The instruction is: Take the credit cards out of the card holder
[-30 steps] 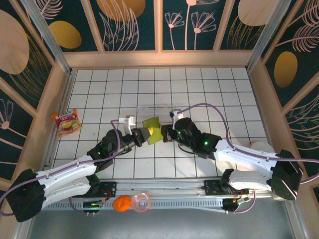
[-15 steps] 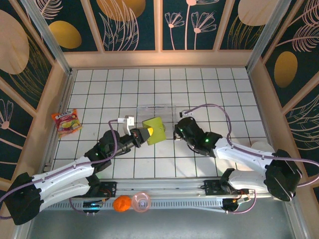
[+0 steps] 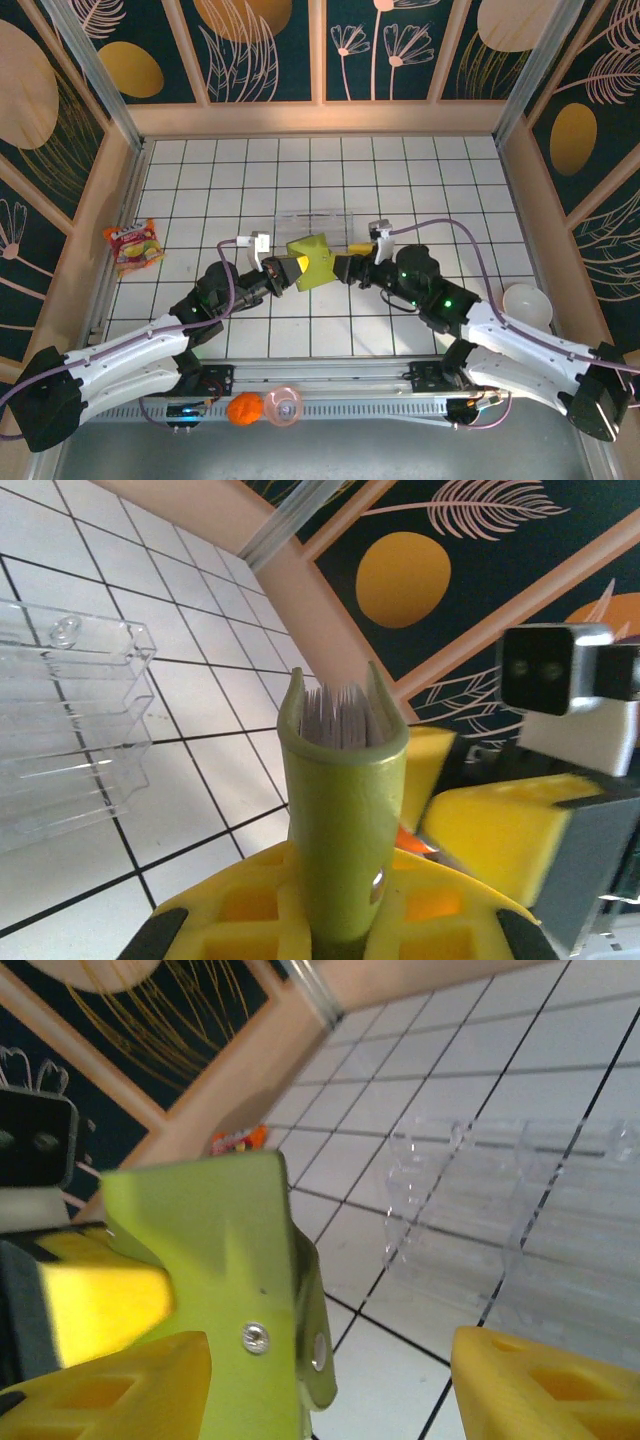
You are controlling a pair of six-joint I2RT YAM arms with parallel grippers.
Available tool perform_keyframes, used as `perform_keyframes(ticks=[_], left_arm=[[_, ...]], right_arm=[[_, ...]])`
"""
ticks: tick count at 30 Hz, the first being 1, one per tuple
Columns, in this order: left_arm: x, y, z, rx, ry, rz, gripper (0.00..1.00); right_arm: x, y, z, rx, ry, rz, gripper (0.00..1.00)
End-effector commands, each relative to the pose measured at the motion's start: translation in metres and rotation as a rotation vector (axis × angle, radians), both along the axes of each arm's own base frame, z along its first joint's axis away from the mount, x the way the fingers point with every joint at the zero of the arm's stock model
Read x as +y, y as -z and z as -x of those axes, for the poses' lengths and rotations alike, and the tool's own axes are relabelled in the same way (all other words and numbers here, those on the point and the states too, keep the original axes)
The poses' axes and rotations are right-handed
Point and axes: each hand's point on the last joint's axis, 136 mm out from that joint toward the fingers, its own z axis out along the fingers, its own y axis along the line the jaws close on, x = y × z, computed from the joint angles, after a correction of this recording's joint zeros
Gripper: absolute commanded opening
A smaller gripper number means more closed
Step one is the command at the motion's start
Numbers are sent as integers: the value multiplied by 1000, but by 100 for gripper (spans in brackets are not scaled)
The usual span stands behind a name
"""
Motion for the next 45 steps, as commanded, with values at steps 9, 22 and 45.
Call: perform_keyframes(ticks=[9, 22, 45], left_arm=[[0, -24, 7, -68, 34, 74, 0], [-4, -21, 8, -56, 53, 86, 0], [16, 187, 19, 512, -27, -398, 39]], right_arm=[[-4, -5, -12, 5, 52, -35, 41], [17, 2, 2, 62, -79, -90, 23], [-20, 153, 35, 416, 198, 409, 0]])
